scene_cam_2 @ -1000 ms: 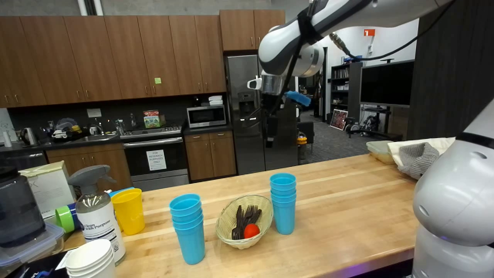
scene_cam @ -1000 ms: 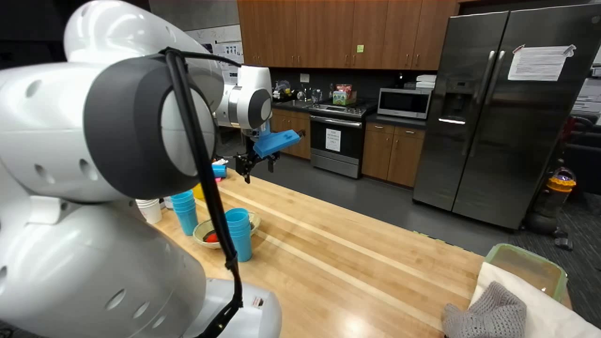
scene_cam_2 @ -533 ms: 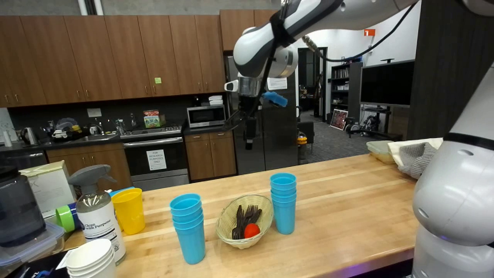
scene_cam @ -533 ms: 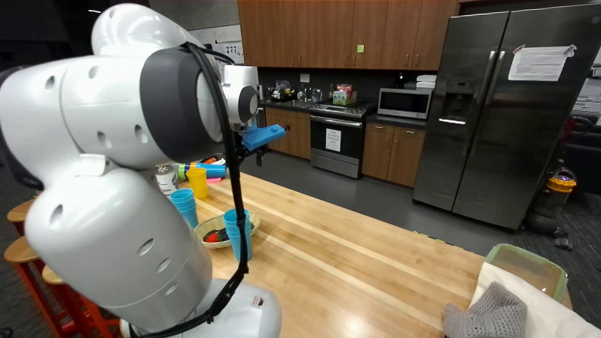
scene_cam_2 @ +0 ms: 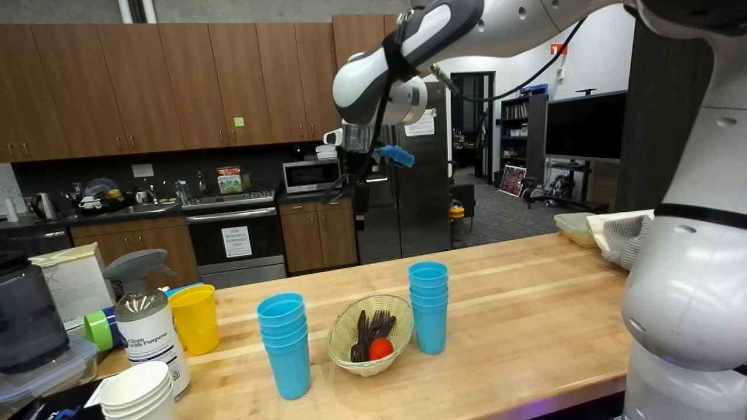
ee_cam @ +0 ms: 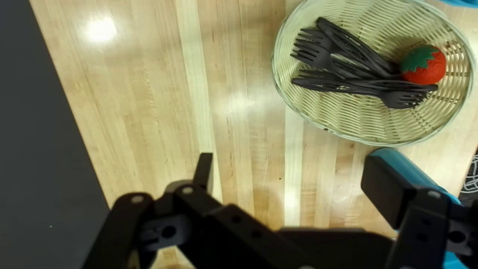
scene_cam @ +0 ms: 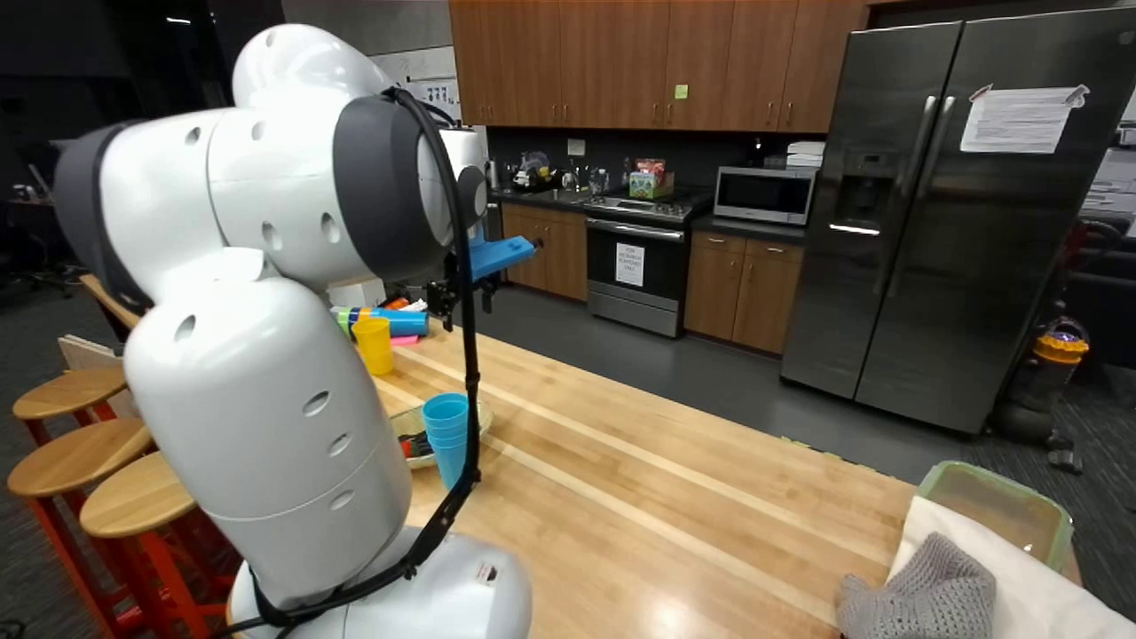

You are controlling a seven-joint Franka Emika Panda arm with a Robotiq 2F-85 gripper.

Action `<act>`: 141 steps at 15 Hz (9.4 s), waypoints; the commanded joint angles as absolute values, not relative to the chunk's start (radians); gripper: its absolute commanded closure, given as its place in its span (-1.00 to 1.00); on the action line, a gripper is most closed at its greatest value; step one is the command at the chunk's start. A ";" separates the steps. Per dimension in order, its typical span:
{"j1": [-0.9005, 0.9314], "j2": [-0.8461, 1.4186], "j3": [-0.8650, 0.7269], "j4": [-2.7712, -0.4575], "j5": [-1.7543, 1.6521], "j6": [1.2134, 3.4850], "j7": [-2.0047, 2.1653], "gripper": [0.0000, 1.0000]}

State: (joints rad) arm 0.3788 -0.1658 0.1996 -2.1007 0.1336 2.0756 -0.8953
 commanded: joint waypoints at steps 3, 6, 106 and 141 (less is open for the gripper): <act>0.340 -0.006 0.230 -2.026 0.121 2.066 -0.869 -1.00; 0.324 0.072 0.239 -1.994 0.118 2.066 -0.858 -1.00; 0.287 0.262 0.299 -1.930 0.122 2.060 -0.863 -1.00; 0.240 0.320 0.297 -1.996 0.149 2.050 -0.818 -1.00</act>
